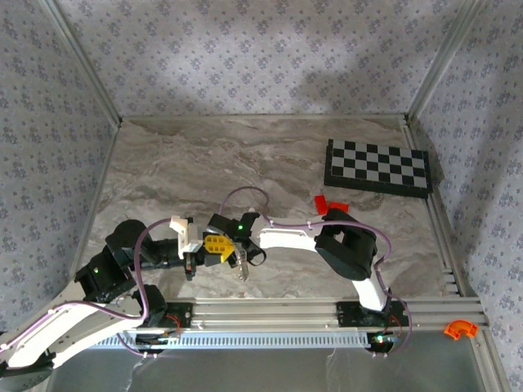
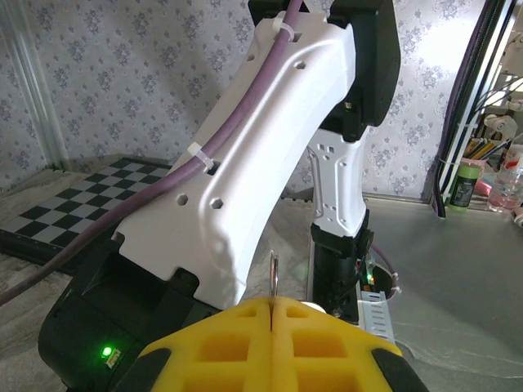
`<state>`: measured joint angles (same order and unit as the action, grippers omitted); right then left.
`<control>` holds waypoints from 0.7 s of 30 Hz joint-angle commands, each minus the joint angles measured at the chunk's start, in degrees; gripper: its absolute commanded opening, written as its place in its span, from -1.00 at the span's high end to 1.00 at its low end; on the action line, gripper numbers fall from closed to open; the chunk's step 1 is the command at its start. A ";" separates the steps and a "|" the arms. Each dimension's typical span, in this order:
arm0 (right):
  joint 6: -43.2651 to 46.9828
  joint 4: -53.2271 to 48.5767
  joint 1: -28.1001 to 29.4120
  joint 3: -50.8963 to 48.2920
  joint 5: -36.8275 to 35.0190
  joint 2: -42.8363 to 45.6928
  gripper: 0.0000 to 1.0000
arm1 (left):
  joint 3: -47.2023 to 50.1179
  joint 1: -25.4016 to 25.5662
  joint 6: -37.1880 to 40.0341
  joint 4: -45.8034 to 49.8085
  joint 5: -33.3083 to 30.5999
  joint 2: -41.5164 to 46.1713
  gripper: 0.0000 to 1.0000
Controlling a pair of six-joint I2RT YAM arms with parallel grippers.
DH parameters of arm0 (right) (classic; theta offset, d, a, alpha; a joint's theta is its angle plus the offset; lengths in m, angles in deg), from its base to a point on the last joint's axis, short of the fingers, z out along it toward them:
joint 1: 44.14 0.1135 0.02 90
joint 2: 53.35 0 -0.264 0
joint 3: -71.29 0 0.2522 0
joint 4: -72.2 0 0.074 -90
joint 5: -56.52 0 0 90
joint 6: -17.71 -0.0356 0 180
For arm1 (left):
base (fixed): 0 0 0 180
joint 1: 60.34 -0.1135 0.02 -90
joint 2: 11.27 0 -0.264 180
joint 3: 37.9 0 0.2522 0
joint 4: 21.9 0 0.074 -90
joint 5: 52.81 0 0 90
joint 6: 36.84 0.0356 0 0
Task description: Put the keys on the keyring
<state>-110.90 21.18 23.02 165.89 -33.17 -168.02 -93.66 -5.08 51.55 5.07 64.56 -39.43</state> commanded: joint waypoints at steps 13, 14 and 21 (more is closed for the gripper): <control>-2.26 -2.01 0.51 -0.18 -2.49 2.06 0.96 | 0.16 0.37 -0.70 -3.54 0.00 0.54 1.00; -2.34 -2.27 0.52 -0.24 -2.44 2.18 0.96 | 0.13 0.39 -0.72 -3.54 -0.04 0.52 1.00; -4.29 -2.91 0.40 -2.52 -2.64 4.51 1.00 | 0.17 0.37 -0.79 -3.79 -0.13 0.46 1.00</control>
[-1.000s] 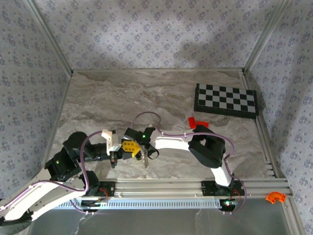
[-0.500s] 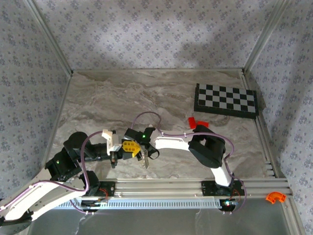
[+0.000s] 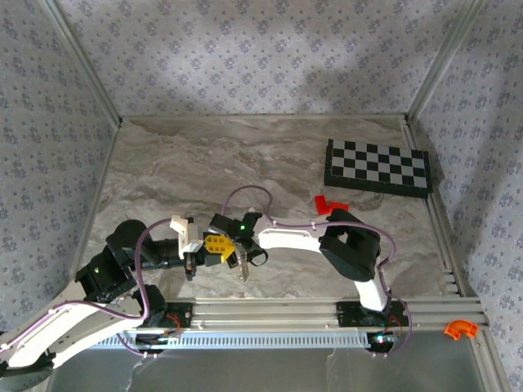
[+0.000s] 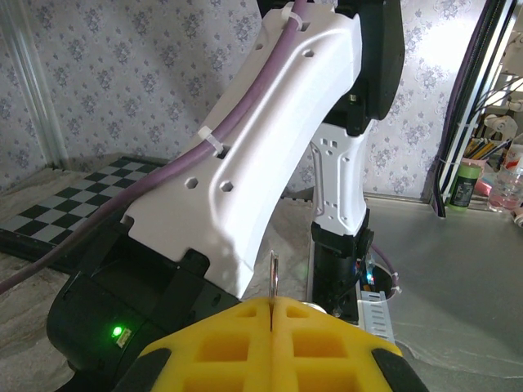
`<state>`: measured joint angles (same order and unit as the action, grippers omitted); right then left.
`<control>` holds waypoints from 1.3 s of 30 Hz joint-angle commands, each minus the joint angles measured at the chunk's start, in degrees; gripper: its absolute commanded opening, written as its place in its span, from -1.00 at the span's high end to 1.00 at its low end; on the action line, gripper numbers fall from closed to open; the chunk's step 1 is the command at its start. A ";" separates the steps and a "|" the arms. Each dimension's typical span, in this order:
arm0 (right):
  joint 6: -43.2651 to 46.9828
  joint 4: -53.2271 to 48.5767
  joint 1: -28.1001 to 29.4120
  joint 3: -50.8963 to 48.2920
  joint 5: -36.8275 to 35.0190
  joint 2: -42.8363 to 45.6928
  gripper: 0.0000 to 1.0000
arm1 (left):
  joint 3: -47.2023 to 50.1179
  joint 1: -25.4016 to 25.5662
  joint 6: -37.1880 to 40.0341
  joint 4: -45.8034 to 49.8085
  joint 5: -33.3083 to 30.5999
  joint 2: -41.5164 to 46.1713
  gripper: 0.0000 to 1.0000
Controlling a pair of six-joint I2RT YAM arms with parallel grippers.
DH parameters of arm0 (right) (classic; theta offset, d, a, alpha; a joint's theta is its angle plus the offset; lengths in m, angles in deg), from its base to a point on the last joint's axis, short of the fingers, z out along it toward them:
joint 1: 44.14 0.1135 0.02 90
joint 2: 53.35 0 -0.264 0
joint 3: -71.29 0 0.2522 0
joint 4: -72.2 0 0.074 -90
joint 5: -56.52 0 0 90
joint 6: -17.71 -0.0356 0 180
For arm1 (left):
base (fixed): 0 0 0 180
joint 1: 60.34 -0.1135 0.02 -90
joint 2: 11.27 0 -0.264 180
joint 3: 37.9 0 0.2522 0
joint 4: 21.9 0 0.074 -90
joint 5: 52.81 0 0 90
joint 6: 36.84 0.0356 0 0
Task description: Put the keys on the keyring
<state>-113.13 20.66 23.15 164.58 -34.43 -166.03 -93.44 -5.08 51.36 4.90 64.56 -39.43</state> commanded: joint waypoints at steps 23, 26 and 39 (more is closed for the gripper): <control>-12.62 22.29 -3.56 -35.35 -15.51 28.50 1.00 | -1.00 0.38 -0.03 -2.65 0.22 -0.86 1.00; -12.12 26.72 -3.57 -39.44 -18.44 31.35 1.00 | -1.23 0.37 0.13 -2.40 0.22 -1.18 1.00; -11.03 30.87 -3.87 -43.97 -18.69 30.71 1.00 | -1.06 0.33 0.80 -1.79 -1.71 -0.86 1.00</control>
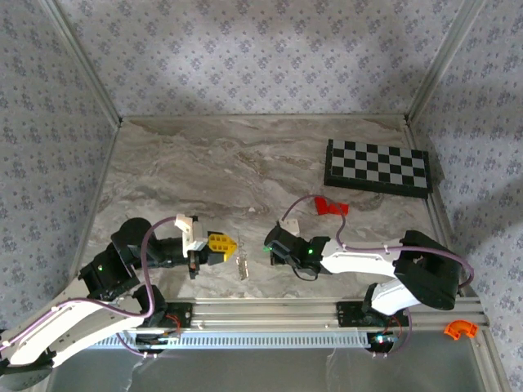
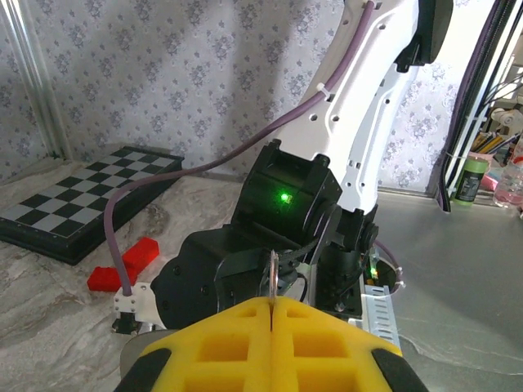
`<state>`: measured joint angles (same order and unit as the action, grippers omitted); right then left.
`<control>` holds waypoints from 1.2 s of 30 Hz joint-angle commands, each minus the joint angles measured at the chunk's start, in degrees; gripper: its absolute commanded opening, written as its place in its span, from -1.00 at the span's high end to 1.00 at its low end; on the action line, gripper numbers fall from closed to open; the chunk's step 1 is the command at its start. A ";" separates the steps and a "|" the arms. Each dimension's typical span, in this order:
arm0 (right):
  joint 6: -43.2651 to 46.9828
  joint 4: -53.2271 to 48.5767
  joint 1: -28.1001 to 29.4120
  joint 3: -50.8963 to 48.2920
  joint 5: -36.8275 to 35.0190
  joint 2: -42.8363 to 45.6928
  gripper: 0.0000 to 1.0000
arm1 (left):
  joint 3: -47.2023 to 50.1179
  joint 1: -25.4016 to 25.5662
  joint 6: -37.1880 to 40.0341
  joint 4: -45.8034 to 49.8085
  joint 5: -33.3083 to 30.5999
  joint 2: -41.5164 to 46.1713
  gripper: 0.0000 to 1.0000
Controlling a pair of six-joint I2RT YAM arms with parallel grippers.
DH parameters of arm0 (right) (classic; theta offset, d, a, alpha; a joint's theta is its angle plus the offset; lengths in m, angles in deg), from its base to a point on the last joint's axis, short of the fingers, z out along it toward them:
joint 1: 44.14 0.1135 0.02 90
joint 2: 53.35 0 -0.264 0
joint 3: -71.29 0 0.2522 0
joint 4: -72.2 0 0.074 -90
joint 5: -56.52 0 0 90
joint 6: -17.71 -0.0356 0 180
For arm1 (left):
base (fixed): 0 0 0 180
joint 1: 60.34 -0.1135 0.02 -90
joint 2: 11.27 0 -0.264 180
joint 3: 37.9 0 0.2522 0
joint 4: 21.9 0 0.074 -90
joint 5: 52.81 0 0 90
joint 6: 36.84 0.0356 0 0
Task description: Put the keys on the keyring
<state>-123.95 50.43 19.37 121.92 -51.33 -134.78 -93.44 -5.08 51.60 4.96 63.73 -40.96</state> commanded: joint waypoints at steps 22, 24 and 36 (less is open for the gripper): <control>-2.12 -0.95 0.20 -3.84 -1.65 1.45 0.67 | -1.02 0.37 1.21 -1.94 -1.50 0.68 1.00; -3.26 -1.35 0.63 -4.69 -2.56 2.97 0.58 | -1.02 0.37 1.12 -2.20 -1.18 0.84 1.00; -5.55 -15.49 -0.72 -4.62 -1.05 17.79 0.16 | -0.50 0.37 0.70 -3.61 -0.22 0.43 1.00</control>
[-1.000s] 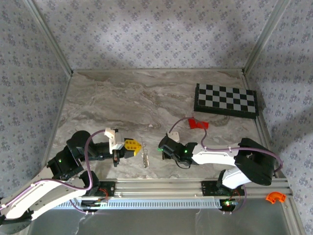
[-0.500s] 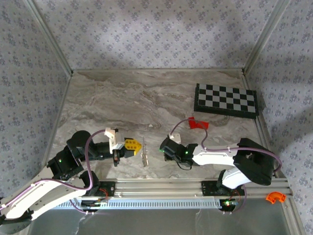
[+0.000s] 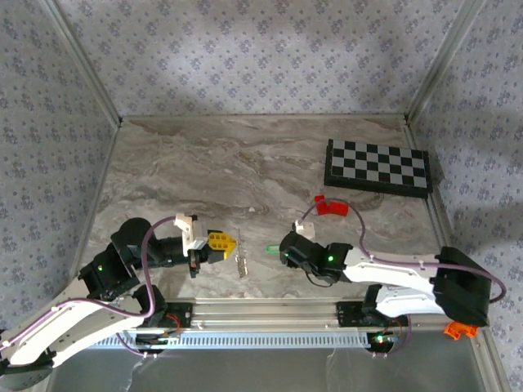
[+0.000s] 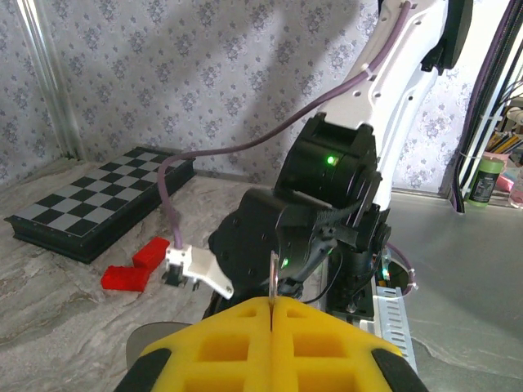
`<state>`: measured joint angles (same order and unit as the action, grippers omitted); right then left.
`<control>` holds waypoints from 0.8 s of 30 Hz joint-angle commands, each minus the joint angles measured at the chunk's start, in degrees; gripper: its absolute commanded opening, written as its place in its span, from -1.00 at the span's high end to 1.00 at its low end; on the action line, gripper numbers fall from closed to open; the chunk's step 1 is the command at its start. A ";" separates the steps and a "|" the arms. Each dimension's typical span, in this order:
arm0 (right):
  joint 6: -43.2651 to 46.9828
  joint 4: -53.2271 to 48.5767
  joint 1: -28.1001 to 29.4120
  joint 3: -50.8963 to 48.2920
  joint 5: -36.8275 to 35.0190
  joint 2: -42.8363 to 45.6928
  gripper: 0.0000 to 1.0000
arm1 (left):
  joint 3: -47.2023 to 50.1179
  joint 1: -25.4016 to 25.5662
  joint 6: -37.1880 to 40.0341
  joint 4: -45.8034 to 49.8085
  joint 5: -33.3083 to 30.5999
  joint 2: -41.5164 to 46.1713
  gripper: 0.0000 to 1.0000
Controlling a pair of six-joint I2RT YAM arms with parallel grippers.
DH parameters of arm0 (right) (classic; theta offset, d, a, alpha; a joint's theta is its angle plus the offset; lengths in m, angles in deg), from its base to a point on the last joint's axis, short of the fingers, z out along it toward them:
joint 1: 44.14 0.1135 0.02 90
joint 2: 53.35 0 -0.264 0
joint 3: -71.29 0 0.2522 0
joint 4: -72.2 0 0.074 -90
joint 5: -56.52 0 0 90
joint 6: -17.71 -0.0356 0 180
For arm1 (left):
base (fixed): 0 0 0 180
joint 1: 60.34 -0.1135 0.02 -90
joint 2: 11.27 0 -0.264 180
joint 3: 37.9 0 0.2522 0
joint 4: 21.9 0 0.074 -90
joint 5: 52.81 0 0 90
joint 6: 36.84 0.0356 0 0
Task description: Put the keys on the keyring
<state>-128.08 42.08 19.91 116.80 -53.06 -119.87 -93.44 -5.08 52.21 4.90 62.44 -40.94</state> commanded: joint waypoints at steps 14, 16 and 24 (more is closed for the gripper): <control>23.65 -30.52 -22.99 21.02 30.49 -6.79 0.18 | 0.78 0.28 -0.65 -5.26 2.00 -1.00 1.00; 26.59 -32.27 -24.12 23.55 32.73 -10.38 0.20 | 0.92 0.22 -0.71 -5.30 1.49 -1.23 1.00; 33.25 -33.21 -24.72 31.25 35.39 -24.36 0.31 | 1.43 -0.22 -0.63 -5.08 -0.04 -2.30 1.00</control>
<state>-99.40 12.38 -4.63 145.09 -19.96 -142.10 -92.07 -5.10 52.01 2.30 63.16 -43.01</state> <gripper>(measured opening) 0.349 0.045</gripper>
